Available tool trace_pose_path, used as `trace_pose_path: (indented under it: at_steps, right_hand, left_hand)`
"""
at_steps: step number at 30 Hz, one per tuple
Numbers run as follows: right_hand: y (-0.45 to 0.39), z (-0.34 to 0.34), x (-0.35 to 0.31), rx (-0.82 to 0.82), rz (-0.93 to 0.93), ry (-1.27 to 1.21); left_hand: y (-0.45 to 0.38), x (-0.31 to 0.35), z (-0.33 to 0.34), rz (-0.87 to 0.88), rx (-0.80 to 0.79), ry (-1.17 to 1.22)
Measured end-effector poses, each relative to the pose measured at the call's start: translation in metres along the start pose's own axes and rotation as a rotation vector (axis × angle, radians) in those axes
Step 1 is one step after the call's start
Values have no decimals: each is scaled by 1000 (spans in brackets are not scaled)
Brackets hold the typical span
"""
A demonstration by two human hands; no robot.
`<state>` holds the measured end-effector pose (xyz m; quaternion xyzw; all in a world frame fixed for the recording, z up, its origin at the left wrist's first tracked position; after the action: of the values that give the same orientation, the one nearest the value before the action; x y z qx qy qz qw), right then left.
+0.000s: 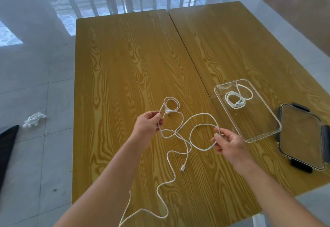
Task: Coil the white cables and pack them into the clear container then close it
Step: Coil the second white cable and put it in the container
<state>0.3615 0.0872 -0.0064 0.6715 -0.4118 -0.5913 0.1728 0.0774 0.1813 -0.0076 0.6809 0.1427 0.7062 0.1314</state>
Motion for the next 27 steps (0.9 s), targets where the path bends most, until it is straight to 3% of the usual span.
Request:
trace_pose_path:
  at_steps: [3, 8, 13, 16, 21, 27]
  right_hand:
    - [1, -9, -4, 125, -2, 199]
    - [35, -3, -53, 272, -194, 387]
    - [55, 37, -74, -93, -154, 70]
    - [69, 44, -84, -126, -189, 4]
    - [76, 33, -90, -65, -236, -24]
    - [95, 23, -98, -87, -308, -36]
  left_hand:
    - [19, 23, 19, 113, -94, -53]
    - [54, 47, 58, 276, -265, -90]
    - [78, 55, 87, 423, -388, -176]
    - [90, 59, 94, 521, -416, -255]
    - [100, 71, 87, 608, -380, -305]
    - [83, 107, 50, 765, -88, -395]
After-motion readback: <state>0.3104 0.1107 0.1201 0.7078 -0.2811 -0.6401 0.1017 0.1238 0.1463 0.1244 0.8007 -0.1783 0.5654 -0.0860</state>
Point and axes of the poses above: each hand's wrist, its own y-axis away from the middle knuckle, its own z-axis out of the palm, x = y × z, the point moved 10 cm from there along -y, towards the middle knuckle, and after that the axes turned 15 degrees about z, right-handed, at the moved point
